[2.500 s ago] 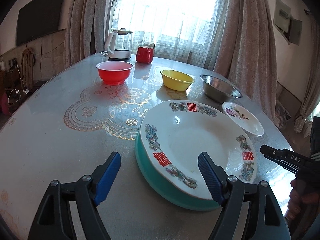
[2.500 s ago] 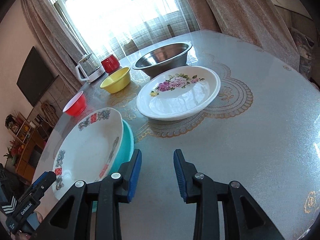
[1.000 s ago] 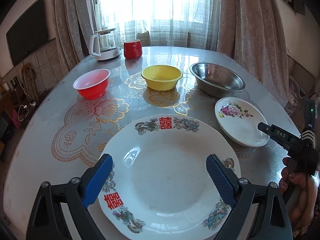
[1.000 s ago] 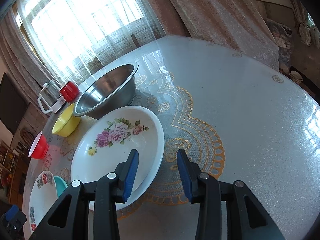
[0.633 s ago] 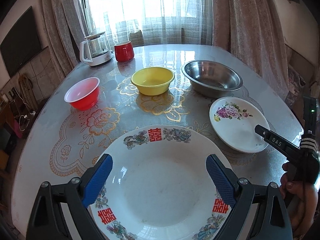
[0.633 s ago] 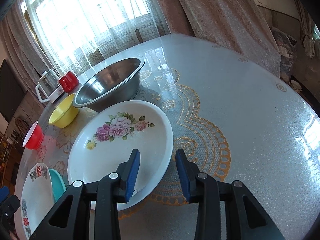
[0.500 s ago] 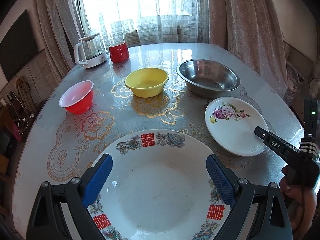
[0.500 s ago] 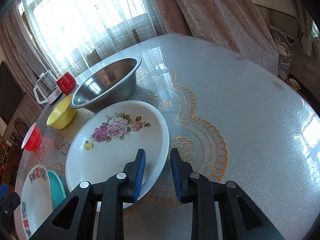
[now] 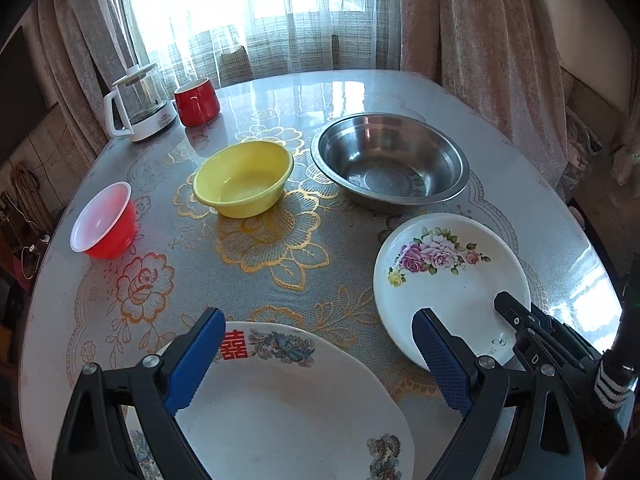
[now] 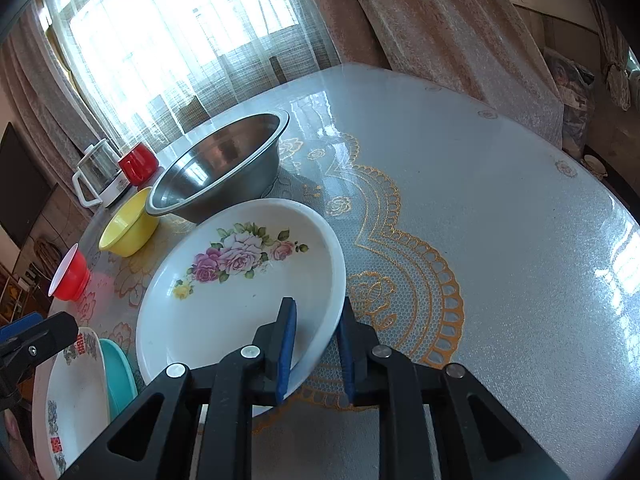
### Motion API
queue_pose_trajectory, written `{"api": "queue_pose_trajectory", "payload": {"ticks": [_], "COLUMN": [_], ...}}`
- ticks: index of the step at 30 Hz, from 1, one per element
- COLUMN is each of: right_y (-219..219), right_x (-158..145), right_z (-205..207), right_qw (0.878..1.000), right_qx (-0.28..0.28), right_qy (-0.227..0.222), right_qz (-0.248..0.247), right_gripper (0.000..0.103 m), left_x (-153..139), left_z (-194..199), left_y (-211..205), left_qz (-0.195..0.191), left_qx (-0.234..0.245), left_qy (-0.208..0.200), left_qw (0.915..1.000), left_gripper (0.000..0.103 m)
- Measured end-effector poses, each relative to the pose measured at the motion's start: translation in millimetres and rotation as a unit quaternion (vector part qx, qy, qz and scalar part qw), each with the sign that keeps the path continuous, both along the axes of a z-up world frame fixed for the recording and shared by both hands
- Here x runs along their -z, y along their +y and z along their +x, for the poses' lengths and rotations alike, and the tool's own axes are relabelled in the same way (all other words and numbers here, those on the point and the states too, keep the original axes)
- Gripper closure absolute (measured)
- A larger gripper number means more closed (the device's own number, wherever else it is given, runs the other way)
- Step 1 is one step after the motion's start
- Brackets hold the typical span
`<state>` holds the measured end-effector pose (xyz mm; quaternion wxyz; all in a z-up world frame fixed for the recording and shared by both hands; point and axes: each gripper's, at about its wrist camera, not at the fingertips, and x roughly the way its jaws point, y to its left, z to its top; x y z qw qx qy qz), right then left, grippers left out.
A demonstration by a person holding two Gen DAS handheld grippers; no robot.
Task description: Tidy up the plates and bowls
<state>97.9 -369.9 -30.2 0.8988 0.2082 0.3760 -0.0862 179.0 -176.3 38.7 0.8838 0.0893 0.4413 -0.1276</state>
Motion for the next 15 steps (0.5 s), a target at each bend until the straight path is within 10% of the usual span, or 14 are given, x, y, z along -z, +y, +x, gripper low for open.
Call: {"api": "queue_pose_trajectory", "payload": {"ticks": [15], "right_y": [-0.7], "right_x": [0.6], "right_z": [-0.4], "right_qw": [1.000], "right_qx": [0.000], "right_qy": [-0.001], "right_qz": [0.003], "right_gripper": [0.083], "left_x": [33.8], "left_z": [39.4], "left_y": [-48.2], "left_qz": [0.033], "left_qx": [0.045], "left_qy": [0.051], "left_qw": [0.9971], "left_gripper": [0.018]}}
